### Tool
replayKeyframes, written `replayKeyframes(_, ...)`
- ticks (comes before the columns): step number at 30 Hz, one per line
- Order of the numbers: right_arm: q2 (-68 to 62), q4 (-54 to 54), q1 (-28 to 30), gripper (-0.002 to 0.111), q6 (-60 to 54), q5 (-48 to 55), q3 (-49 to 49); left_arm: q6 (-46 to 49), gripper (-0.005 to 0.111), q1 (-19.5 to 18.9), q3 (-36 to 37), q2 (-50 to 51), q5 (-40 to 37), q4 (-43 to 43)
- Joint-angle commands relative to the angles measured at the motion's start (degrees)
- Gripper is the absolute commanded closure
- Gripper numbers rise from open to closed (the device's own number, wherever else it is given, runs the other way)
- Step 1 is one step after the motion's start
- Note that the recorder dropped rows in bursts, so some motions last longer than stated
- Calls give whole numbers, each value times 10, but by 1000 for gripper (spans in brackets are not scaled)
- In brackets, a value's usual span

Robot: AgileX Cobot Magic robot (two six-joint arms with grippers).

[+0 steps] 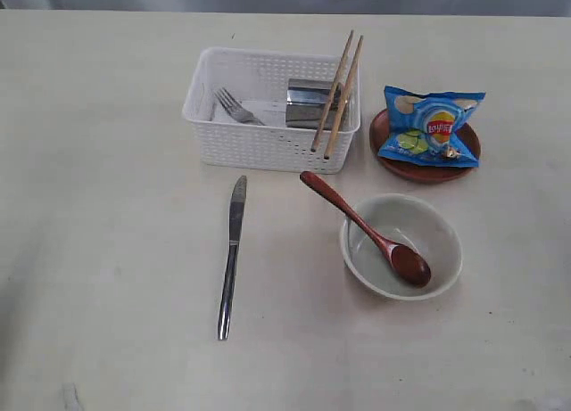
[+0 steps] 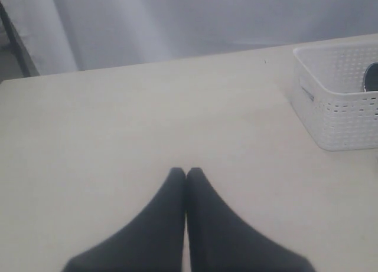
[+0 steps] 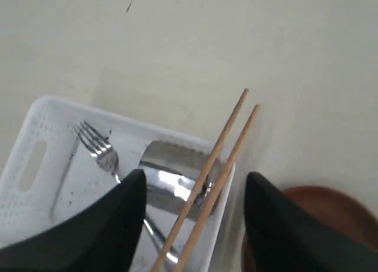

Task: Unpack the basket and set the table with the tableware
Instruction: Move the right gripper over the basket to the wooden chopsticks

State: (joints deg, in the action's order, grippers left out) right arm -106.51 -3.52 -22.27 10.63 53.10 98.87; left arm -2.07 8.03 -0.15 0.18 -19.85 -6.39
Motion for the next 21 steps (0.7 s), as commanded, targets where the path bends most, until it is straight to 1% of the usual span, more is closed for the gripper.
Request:
replayKeyframes(1, -2, -26, 5, 42, -26, -62, 3, -3, 107, 0, 2, -2, 1, 6)
replayKeyframes(4, -39, -152, 10, 42, 7, 11, 4, -3, 107, 0, 2, -2, 1, 6)
replayKeyframes(5, -52, -192, 10, 42, -6, 13, 4, -3, 107, 0, 2, -2, 1, 6)
replayKeyframes(7, -74, -204, 4, 42, -52, -13, 22, -3, 107, 0, 2, -2, 1, 6)
replayKeyframes(8, -84, -204, -2, 42, -69, -9, 38, -3, 107, 0, 2, -2, 1, 6)
replayKeyframes(10, -112, -206, -21, 42, -111, 31, 76, -3, 107, 0, 2, -2, 1, 6)
replayKeyframes(11, -126, -206, -31, 42, -134, 66, 97, -3, 107, 0, 2, -2, 1, 6)
replayKeyframes(13, -146, -204, -43, 42, -137, 106, 120, -3, 107, 0, 2, -2, 1, 6)
replayKeyframes(14, -158, -208, -48, 42, -137, 110, 132, -3, 107, 0, 2, -2, 1, 6)
replayKeyframes(16, -179, -219, -53, 45, -151, 107, 154, -3, 107, 0, 2, -2, 1, 6)
replayKeyframes(18, -197, -249, -57, 54, -212, 106, 178, -3, 107, 0, 2, -2, 1, 6)
replayKeyframes(19, -210, -250, -60, 62, -236, 110, 197, -3, 107, 0, 2, -2, 1, 6)
replayKeyframes(21, -217, -217, -60, 65, -234, 116, 206, -3, 107, 0, 2, -2, 1, 6)
